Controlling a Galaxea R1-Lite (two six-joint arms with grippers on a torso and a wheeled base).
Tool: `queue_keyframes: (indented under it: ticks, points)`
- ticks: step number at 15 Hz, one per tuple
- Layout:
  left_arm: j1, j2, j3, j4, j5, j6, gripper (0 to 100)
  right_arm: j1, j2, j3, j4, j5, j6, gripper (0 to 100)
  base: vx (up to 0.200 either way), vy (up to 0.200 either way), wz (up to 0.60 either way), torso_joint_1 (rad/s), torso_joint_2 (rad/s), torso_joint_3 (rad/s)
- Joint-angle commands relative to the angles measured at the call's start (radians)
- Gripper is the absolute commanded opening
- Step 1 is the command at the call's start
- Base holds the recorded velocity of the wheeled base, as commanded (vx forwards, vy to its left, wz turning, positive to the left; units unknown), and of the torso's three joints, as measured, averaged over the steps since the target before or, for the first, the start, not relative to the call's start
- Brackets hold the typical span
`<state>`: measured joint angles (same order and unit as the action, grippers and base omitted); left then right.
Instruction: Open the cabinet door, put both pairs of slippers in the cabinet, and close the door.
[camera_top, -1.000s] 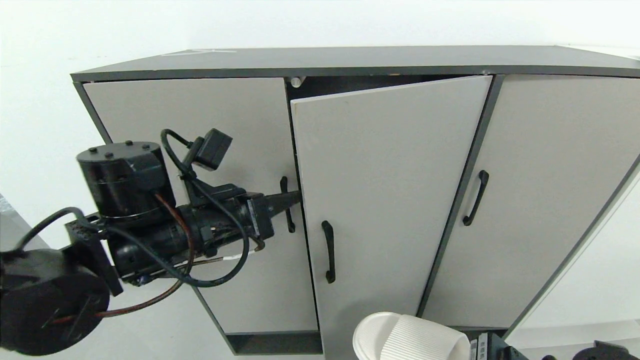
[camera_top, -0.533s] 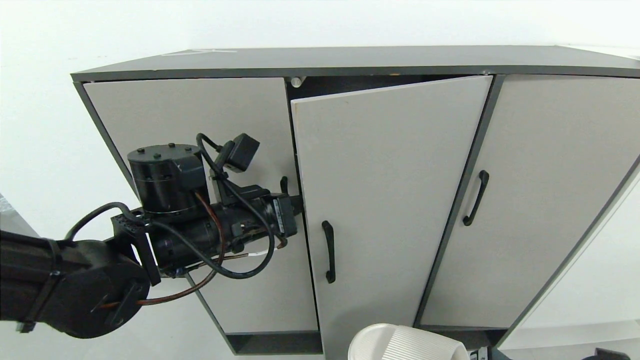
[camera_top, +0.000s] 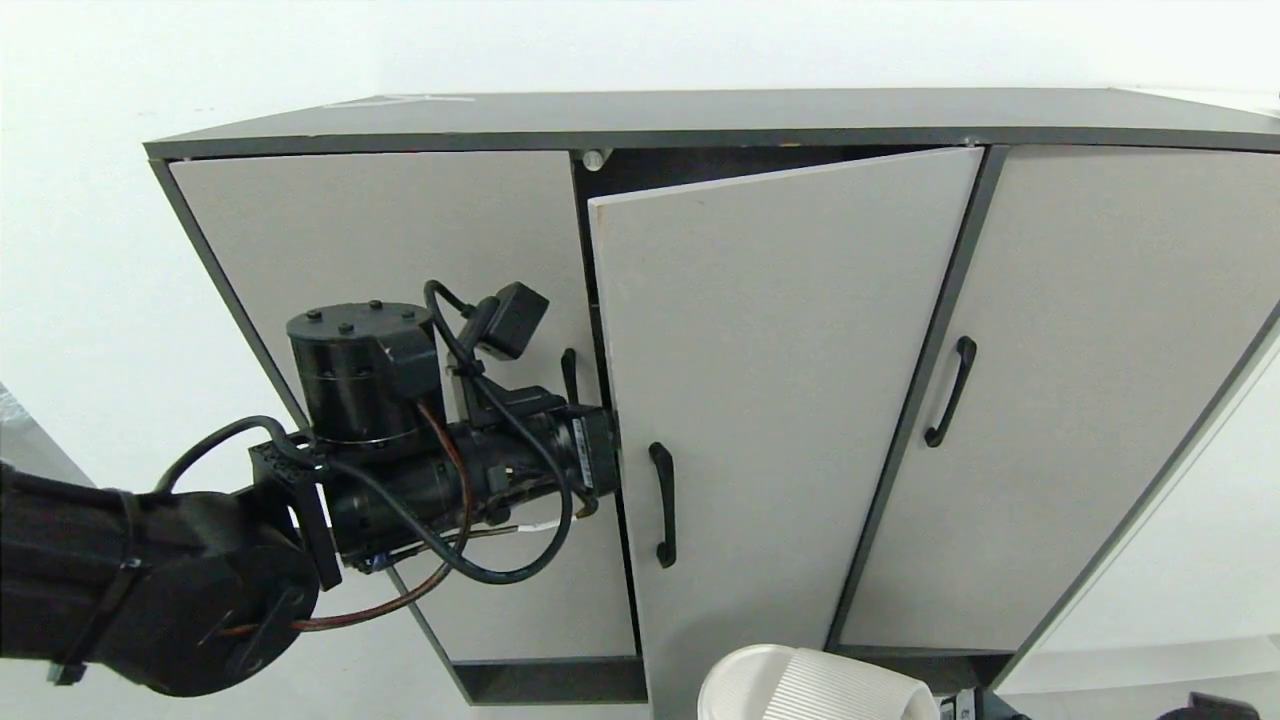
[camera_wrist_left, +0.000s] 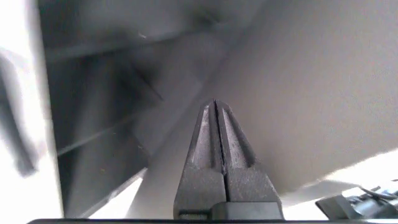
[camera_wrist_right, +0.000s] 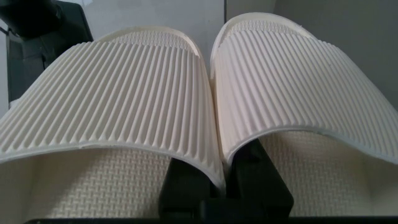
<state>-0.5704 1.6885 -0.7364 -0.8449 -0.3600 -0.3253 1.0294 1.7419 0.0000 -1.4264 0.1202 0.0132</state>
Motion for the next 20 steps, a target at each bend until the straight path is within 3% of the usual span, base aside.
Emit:
queue_keyframes:
  ticks: [1, 5, 7, 8, 10, 12, 13, 15, 17, 18, 19, 20]
  points:
    - [-0.042, -0.003, 0.005, 0.000, 0.018, -0.001, 0, 0.001, -0.009, 0.000, 0.001, 0.001, 0.001, 0, -0.200, 0.000, 0.00, -0.002, 0.01, 0.002]
    - [-0.108, 0.037, -0.014, -0.028, 0.039, -0.001, 0, 0.001, -0.024, 0.000, 0.001, 0.003, 0.001, 0, -0.200, 0.000, 0.00, -0.002, 0.00, 0.005]
    - [-0.121, 0.123, -0.089, -0.066, 0.105, 0.000, 0, 0.001, -0.025, 0.000, 0.000, 0.001, -0.001, 0, -0.200, 0.000, 0.00, 0.000, 0.00, 0.002]
    - [-0.101, 0.169, -0.133, -0.100, 0.131, 0.000, 0, 0.001, -0.027, 0.000, 0.000, 0.001, -0.001, 0, 0.000, 0.000, 0.00, 0.000, 0.00, 0.000]
    - [-0.097, 0.229, -0.199, -0.103, 0.148, 0.002, 0, 0.001, -0.025, 0.000, 0.000, 0.001, -0.001, 0, 0.000, 0.000, 0.00, 0.000, 0.00, 0.000]
    - [-0.131, 0.281, -0.241, -0.108, 0.176, 0.002, 0, 0.001, -0.025, 0.000, 0.000, 0.001, -0.001, 0, 0.000, 0.000, 0.00, 0.000, 0.00, 0.000]
    - [-0.158, 0.303, -0.268, -0.109, 0.217, 0.002, 0, 0.001, -0.024, 0.000, 0.000, 0.001, -0.001, 0, 0.000, 0.000, 0.00, 0.000, 0.00, 0.000]
    - [-0.230, 0.321, -0.311, -0.109, 0.234, 0.002, 0, 0.000, -0.021, 0.000, 0.001, 0.001, -0.001, 0, 0.000, 0.000, 0.00, 0.000, 0.00, 0.000]
    - [-0.353, 0.315, -0.307, -0.125, 0.234, 0.009, 0, -0.002, -0.021, 0.000, 0.001, 0.001, -0.001, 0, 0.000, 0.000, 0.00, 0.000, 0.00, 0.000]
    - [-0.402, 0.310, -0.291, -0.166, 0.231, 0.017, 0, -0.002, -0.019, 0.000, 0.001, 0.001, -0.001, 0, 0.000, 0.000, 0.00, 0.000, 0.00, 0.000]
    - [-0.457, 0.316, -0.248, -0.270, 0.225, 0.028, 0, -0.002, -0.019, 0.000, 0.001, 0.001, -0.001, 0, 0.000, 0.000, 0.00, 0.000, 0.00, 0.000]
    - [-0.467, 0.329, -0.235, -0.301, 0.227, 0.037, 0, -0.002, -0.019, 0.000, 0.001, 0.001, -0.001, 0, 0.000, 0.000, 0.00, 0.000, 0.00, 0.000]
